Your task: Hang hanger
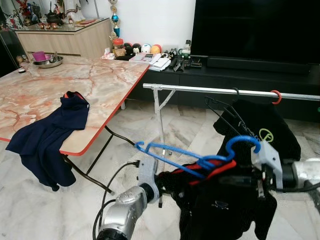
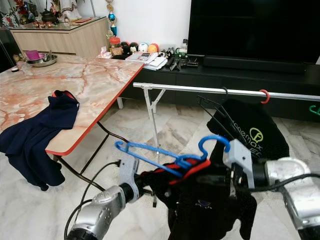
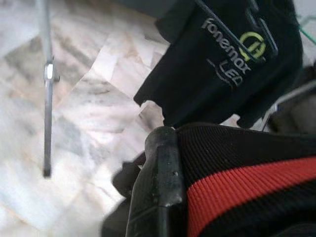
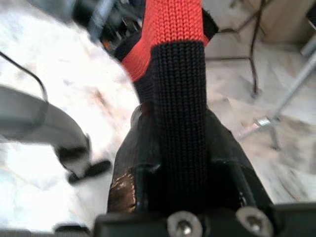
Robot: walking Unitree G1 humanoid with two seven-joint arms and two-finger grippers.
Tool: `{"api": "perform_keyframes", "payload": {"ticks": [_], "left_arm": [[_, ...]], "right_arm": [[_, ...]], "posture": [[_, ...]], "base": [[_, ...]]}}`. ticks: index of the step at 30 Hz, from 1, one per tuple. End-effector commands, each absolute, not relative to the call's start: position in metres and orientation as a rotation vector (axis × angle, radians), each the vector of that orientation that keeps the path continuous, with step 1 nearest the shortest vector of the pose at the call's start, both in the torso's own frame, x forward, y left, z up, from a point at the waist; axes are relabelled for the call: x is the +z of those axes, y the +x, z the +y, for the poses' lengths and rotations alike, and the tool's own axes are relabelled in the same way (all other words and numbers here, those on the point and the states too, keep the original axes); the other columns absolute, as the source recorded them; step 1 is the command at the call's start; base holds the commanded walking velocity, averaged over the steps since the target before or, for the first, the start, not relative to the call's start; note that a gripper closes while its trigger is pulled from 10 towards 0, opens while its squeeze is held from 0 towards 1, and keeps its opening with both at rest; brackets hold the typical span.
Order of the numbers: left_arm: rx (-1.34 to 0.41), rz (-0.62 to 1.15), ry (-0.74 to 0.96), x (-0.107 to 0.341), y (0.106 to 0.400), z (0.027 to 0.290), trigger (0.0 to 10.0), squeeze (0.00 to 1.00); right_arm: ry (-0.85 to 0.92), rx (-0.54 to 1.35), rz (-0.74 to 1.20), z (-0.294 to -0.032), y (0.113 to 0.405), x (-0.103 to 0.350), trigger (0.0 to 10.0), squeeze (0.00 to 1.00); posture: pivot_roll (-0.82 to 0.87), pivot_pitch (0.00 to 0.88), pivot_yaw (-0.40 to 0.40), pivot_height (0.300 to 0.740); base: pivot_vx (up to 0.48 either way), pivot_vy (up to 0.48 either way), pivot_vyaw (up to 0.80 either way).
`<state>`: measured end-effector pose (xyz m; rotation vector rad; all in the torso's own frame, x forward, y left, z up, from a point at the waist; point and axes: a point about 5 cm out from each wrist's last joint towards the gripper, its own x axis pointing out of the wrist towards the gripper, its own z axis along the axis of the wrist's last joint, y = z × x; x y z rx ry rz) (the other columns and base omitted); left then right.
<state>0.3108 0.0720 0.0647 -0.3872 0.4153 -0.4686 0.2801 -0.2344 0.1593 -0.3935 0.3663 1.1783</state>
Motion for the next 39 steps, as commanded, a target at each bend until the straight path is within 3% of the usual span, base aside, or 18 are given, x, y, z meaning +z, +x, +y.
{"api": "perform_keyframes", "payload": {"ticks": [1,15,17,18,23,26,31,36,39], "left_arm": [[-0.430,0.428,-0.398,0.066,0.314,0.078,0.0,0.00],[-0.401,0.482,-0.380,0.056,0.310,0.082,0.0,0.00],[-0.410,0.482,-0.381,0.057,0.310,0.080,0.0,0.00],[-0.420,0.483,-0.381,0.057,0.309,0.079,0.0,0.00],[-0.430,0.486,-0.380,0.056,0.308,0.078,0.0,0.00],[-0.433,0.487,-0.376,0.056,0.308,0.077,0.0,0.00],[-0.434,0.489,-0.376,0.056,0.308,0.077,0.0,0.00],[-0.442,0.490,-0.374,0.056,0.307,0.077,0.0,0.00],[-0.447,0.491,-0.373,0.056,0.306,0.076,0.0,0.00]], "right_arm": [[-0.477,1.157,0.409,-0.241,0.281,0.157,0.0,0.00],[-0.582,1.074,0.454,-0.271,0.286,0.161,0.0,0.00],[-0.538,1.067,0.403,-0.270,0.288,0.167,0.0,0.00],[-0.436,1.081,0.336,-0.268,0.289,0.176,0.0,0.00],[-0.326,1.150,0.298,-0.273,0.281,0.181,0.0,0.00],[-0.307,1.184,0.376,-0.281,0.271,0.172,0.0,0.00],[-0.490,1.129,0.650,-0.308,0.258,0.148,0.0,0.00],[-0.485,1.089,0.665,-0.321,0.256,0.155,0.0,0.00],[-0.593,1.017,0.747,-0.335,0.255,0.153,0.0,0.00]], "posture": [[0.04,0.000,-0.003,0.740],[0.04,0.000,-0.003,0.740],[0.04,0.000,-0.003,0.740],[0.04,0.000,-0.001,0.740],[0.04,0.000,-0.001,0.740],[0.04,0.000,-0.003,0.740],[0.04,0.000,0.000,0.740],[0.03,0.000,0.002,0.740],[0.03,0.000,0.005,0.740]], "base": [[0.000,0.000,0.00],[0.000,0.000,0.00],[0.000,0.000,0.00],[0.000,0.000,0.00],[0.000,0.000,0.00],[0.000,0.000,0.00],[0.000,0.000,0.00],[0.000,0.000,0.00],[0.000,0.000,0.00]]}}
